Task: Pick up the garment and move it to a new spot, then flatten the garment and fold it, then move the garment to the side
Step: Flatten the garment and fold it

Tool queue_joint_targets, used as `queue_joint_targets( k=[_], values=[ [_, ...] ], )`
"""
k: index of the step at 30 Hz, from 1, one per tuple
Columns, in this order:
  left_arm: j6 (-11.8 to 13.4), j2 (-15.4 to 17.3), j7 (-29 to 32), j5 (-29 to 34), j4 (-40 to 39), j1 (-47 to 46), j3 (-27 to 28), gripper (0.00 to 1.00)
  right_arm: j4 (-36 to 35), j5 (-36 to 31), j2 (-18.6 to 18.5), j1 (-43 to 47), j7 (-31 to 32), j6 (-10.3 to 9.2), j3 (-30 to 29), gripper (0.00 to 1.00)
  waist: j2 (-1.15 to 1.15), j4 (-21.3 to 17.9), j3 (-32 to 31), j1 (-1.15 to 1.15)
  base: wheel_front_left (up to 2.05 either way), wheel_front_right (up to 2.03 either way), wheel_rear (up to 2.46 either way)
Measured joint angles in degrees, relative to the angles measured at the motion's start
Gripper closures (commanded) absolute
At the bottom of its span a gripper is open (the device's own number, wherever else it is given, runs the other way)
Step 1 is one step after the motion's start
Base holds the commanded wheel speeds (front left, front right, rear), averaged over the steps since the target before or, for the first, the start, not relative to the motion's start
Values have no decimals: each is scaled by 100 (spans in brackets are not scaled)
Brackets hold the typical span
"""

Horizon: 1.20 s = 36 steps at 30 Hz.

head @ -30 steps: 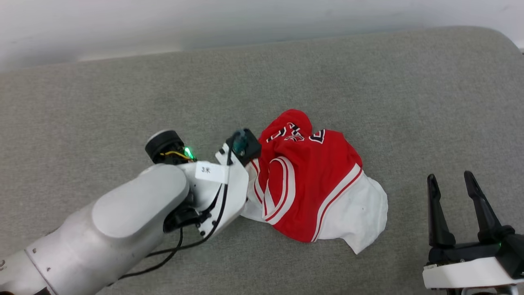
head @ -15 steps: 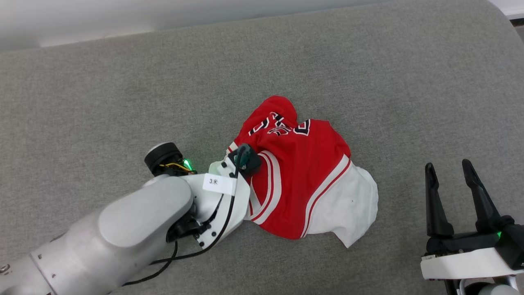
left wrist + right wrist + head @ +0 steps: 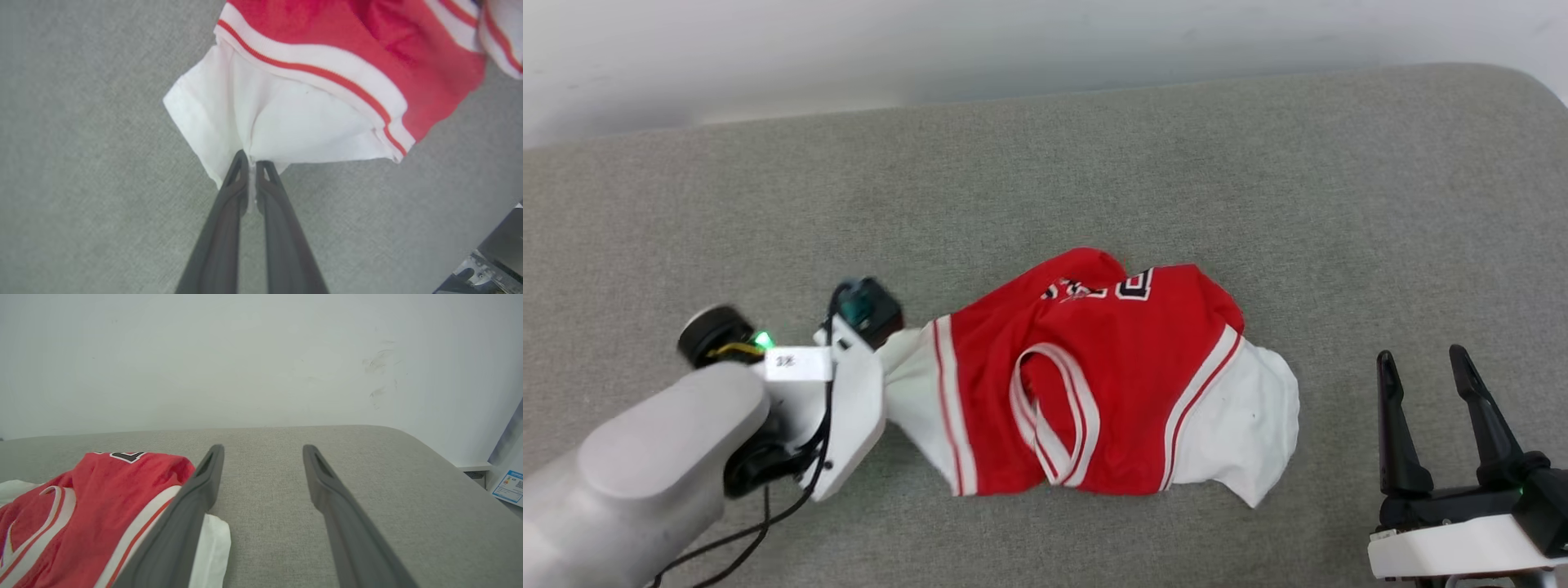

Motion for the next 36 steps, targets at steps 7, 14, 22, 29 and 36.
queue_joint_targets(
  k=[7,14,22,29,36],
  values=[
    [229,53,-488,-137,463,499,59,0,69,-48,0,1,1,0,-23,0,0,9,-36,0,0,0,0],
    [1121,-307,-2974,315,553,685,791,0,-383,-442,-38,-367,0,1,-81,0,0,143,-215,0,0,0,0],
    [2112,-558,-4496,459,508,1422,1386,0,-689,-457,-968,-1049,0,1,257,0,0,212,-325,0,0,0,0],
    [2900,-866,-4578,1385,-354,2401,2711,0,-235,-13,-2095,-1405,543,1,1117,0,0,254,-360,0,0,0,0],
    [2985,-1346,-4586,2472,-988,3500,3923,0,-414,1340,-3007,-1778,2659,1,2260,0,0,256,-302,0,0,0,0]
  ],
)
